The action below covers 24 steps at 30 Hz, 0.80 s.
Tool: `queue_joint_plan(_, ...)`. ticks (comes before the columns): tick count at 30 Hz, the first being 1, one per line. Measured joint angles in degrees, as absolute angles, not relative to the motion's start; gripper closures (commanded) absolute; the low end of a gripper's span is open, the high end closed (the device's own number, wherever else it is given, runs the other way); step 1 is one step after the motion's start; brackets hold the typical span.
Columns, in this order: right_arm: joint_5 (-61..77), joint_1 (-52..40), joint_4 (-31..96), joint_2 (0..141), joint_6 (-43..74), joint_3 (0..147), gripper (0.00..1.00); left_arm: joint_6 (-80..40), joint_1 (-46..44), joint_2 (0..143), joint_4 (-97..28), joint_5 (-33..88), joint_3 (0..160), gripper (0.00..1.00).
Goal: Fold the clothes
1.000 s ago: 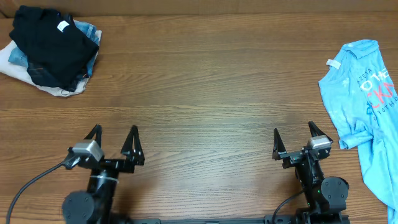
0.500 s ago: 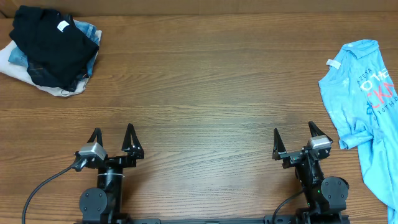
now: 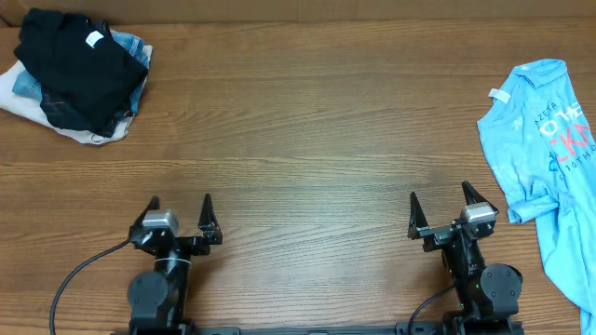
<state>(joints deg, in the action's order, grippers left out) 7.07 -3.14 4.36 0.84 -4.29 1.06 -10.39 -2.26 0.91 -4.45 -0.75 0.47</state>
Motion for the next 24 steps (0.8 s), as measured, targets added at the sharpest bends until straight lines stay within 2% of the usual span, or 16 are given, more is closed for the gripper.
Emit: queue_joint_plan(24,7.0,-3.1,4.3,0.8,-4.3,1.1,0.00,-8.8,-0.3,0.8,-4.4,-0.6,0.5,0.00)
